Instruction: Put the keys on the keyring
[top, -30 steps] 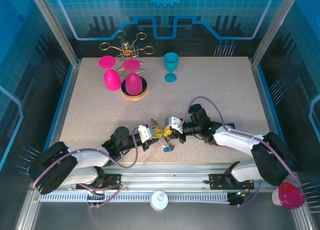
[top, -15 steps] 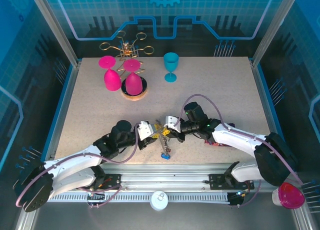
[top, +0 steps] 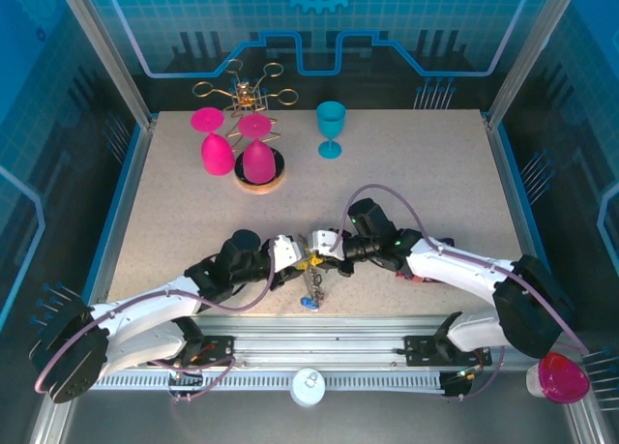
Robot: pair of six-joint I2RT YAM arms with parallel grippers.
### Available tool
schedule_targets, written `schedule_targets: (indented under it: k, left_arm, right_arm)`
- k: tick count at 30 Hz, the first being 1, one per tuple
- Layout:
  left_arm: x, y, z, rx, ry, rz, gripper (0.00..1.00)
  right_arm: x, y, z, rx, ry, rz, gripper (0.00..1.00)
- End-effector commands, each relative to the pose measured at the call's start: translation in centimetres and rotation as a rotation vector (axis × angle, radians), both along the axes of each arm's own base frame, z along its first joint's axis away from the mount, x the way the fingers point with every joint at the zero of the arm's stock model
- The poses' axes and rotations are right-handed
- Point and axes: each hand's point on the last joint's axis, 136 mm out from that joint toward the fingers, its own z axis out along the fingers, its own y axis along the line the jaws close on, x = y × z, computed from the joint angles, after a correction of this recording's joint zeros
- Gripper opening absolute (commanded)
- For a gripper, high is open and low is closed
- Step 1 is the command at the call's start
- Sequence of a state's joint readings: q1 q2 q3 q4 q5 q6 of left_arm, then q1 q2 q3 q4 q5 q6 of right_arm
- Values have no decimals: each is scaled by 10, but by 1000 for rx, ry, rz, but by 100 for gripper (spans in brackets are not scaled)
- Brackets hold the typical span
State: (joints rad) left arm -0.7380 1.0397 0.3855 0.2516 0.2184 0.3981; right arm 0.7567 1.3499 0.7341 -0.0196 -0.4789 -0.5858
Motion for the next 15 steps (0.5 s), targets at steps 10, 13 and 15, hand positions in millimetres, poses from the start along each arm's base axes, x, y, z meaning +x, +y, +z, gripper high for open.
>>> schedule_targets:
  k: [10,13,15]
  left_arm:
    - [3,-11,29,-71,-69,-64,0]
    - [2,-8,29,-85,-73,-63,0]
    - [1,-7,29,-93,-76,-64,0]
  right_arm:
    - [-3,10,19,72,-5,29,1]
    - [4,-2,26,154,33,-26,16]
    - [5,-9,25,192,60,-42,19]
